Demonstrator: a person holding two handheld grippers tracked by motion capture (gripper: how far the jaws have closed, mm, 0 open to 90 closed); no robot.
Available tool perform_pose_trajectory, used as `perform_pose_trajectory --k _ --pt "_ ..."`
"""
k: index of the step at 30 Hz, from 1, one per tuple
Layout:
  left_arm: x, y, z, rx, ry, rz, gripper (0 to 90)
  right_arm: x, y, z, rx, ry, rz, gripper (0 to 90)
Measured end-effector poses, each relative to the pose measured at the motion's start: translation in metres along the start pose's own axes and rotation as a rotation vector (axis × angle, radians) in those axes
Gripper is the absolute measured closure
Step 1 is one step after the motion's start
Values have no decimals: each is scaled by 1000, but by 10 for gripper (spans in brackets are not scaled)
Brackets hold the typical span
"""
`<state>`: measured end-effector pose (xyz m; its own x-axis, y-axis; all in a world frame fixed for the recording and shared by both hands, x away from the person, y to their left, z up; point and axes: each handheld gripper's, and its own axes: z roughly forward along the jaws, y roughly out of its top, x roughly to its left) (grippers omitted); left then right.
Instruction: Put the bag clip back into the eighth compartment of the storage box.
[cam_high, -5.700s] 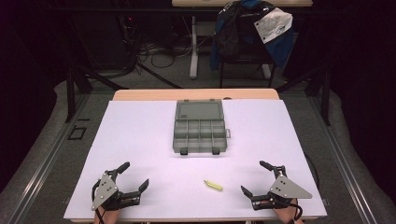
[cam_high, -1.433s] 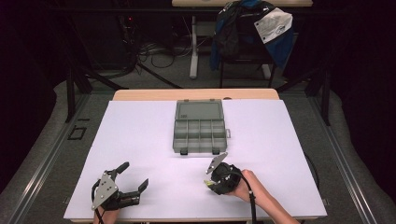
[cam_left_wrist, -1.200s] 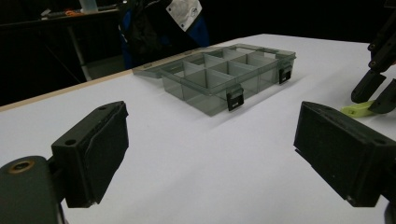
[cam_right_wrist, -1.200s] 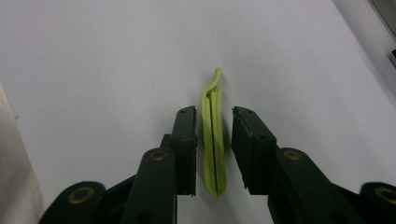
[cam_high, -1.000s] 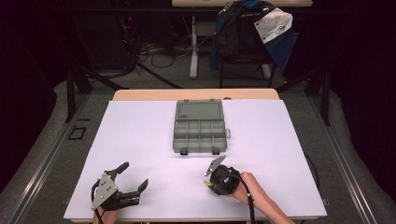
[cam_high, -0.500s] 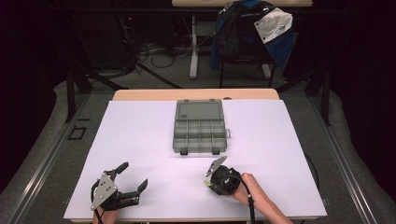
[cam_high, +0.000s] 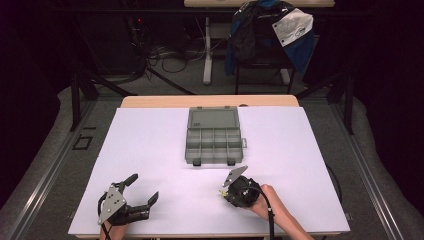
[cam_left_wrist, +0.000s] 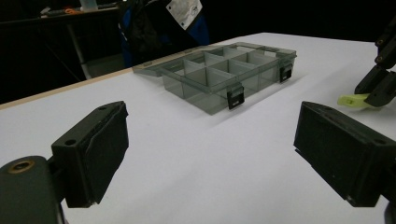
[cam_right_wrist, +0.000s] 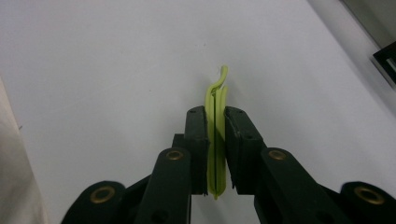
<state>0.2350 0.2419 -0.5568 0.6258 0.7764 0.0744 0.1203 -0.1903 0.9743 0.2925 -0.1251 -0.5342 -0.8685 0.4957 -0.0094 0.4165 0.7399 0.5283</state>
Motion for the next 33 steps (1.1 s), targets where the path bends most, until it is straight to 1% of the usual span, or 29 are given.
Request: perform_pose_trajectory --k 3,7,10,12,13,17,21,25,26,29,30,33 --pt "0 0 0 5 -3 6 100 -1 0 -2 -9 -5 6 798" --pt "-1 1 -1 4 -2 4 100 -3 -1 -3 -21 -14 -1 798" --pt "-1 1 -1 3 -4 4 100 -6 -2 -6 -28 -26 14 798" --pt "-1 1 -1 1 -6 4 101 -7 -2 -6 -34 -25 5 798" --pt "-1 1 -1 0 -7 3 100 -7 -2 -7 -35 -30 16 798" --pt "-1 1 -1 -1 -6 2 101 -10 -3 -9 -44 -40 13 798" --pt "-1 1 -1 1 -6 4 101 -13 -4 -13 -56 -54 26 798" --pt "-2 1 -1 3 -8 3 101 -15 -5 -15 -63 -62 26 797" --pt "-2 1 -1 4 -8 5 101 -16 -6 -16 -69 -66 34 797" --pt "-1 1 0 6 -8 3 101 -18 -6 -17 -74 -69 31 798" --pt "-1 1 0 6 -8 2 101 -19 -7 -19 -75 -73 49 798" --pt "-1 1 0 6 -9 3 101 -21 -7 -20 -86 -78 43 797"
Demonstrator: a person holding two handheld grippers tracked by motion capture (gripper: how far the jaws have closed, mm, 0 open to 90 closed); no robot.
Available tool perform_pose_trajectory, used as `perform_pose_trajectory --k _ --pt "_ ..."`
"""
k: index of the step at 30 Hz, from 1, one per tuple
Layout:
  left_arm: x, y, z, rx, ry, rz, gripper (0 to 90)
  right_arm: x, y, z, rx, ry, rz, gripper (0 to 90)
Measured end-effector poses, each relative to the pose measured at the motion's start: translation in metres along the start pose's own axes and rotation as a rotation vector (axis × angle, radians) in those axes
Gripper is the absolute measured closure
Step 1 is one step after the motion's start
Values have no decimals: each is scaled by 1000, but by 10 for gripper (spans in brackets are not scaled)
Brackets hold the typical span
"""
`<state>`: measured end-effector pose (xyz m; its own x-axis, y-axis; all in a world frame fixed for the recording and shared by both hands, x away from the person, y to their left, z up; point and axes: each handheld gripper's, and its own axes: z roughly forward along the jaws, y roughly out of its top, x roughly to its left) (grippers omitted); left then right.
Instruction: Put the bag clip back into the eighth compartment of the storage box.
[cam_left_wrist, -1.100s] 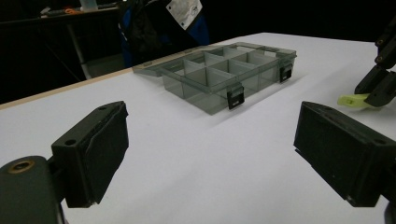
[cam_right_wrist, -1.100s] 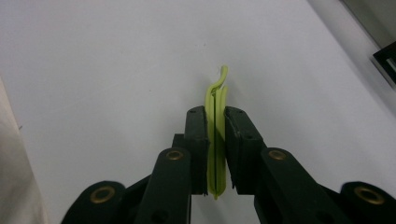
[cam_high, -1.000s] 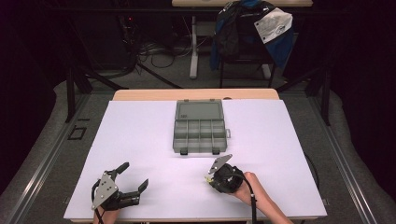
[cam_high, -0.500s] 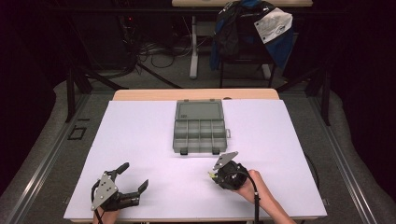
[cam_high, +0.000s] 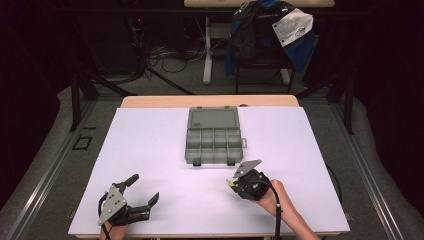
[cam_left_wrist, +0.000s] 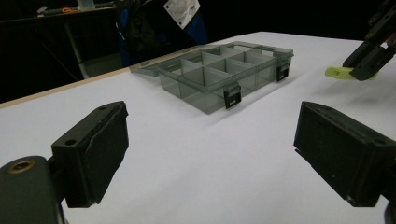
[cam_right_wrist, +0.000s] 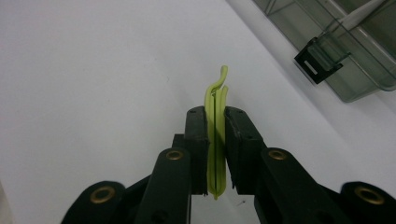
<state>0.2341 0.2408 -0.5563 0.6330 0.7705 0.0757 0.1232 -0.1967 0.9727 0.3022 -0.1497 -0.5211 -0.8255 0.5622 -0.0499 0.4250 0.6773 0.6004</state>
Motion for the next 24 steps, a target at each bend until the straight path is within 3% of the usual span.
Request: perform_pose_trajectory --k 24 --pt "0 0 0 1 1 0 100 -12 -3 -13 -43 -49 38 798"
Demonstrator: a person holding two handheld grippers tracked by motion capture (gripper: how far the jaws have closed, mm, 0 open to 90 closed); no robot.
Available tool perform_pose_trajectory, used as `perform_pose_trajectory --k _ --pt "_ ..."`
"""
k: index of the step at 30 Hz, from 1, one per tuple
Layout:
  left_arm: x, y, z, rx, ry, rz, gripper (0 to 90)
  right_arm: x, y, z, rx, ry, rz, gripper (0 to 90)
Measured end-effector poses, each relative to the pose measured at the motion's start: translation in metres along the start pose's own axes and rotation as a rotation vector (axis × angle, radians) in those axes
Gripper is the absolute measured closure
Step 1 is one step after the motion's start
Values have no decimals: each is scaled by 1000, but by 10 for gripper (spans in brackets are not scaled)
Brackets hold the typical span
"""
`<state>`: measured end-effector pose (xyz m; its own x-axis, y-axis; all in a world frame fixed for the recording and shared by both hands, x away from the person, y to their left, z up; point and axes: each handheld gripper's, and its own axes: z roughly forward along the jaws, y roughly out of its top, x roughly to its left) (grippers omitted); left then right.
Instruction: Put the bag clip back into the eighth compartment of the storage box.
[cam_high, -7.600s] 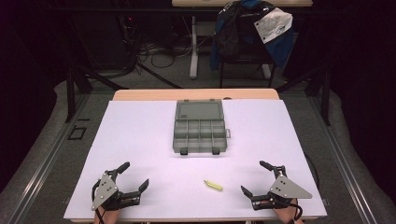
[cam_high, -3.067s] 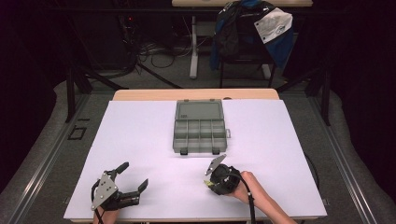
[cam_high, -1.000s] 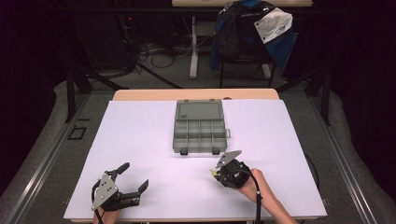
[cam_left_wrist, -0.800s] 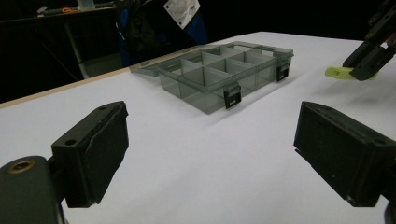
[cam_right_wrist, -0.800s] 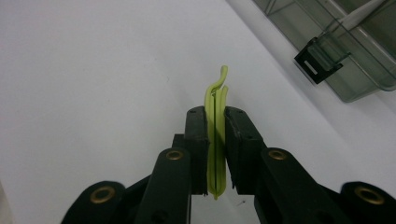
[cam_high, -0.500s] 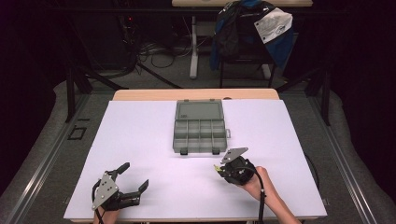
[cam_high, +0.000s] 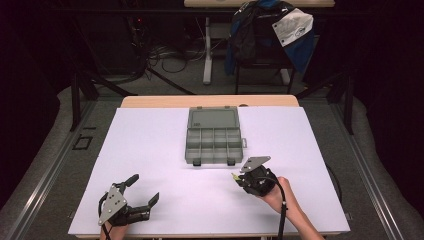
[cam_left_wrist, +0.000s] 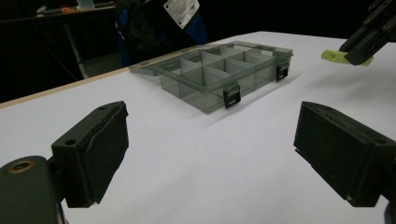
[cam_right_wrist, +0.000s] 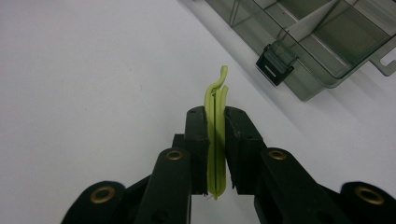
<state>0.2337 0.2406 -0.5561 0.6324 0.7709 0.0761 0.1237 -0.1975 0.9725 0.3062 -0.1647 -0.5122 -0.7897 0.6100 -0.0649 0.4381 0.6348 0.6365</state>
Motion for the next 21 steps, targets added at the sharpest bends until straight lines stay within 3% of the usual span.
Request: perform_pose_trajectory --k 13,21 --pt "-1 1 -1 0 -1 5 101 -6 0 -2 -22 -15 5 800" --pt "-2 0 -4 -3 13 0 101 -11 10 -2 -51 -15 1 800"
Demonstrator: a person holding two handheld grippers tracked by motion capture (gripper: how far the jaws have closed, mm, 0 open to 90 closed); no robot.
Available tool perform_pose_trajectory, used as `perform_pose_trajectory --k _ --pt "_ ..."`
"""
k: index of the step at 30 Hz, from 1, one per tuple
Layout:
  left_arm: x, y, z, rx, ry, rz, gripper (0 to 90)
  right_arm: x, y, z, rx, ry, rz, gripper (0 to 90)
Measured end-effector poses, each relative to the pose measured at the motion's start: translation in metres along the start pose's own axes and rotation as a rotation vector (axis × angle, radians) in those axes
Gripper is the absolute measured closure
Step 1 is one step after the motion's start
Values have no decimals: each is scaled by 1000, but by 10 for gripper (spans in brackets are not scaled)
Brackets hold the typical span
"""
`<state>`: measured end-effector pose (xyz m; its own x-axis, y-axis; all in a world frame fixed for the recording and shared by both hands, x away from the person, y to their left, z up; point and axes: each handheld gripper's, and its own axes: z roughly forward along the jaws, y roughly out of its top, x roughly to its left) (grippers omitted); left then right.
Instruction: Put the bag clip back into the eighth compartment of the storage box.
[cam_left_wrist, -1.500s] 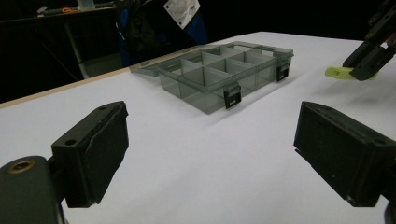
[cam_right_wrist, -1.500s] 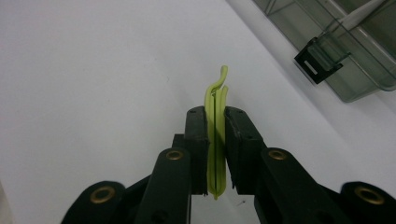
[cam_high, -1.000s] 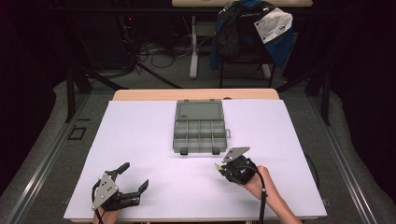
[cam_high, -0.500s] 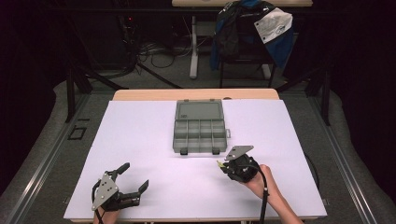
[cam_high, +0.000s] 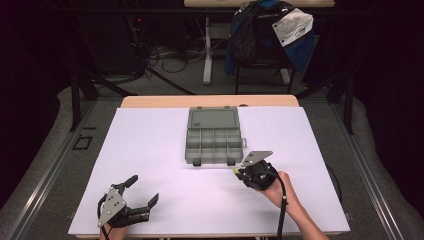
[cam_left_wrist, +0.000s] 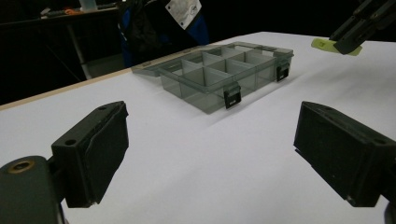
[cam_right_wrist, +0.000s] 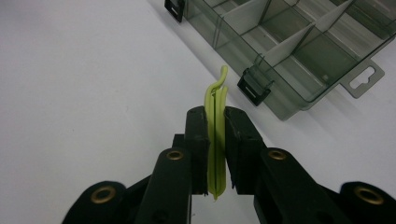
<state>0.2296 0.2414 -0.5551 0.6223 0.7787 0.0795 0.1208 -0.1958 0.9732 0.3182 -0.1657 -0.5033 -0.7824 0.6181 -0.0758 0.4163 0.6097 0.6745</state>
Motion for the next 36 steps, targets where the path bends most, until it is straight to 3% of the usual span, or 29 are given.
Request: perform_pose_trajectory --k 36 --pt "0 -2 -1 13 3 -1 101 -22 17 -2 -55 -20 13 802"
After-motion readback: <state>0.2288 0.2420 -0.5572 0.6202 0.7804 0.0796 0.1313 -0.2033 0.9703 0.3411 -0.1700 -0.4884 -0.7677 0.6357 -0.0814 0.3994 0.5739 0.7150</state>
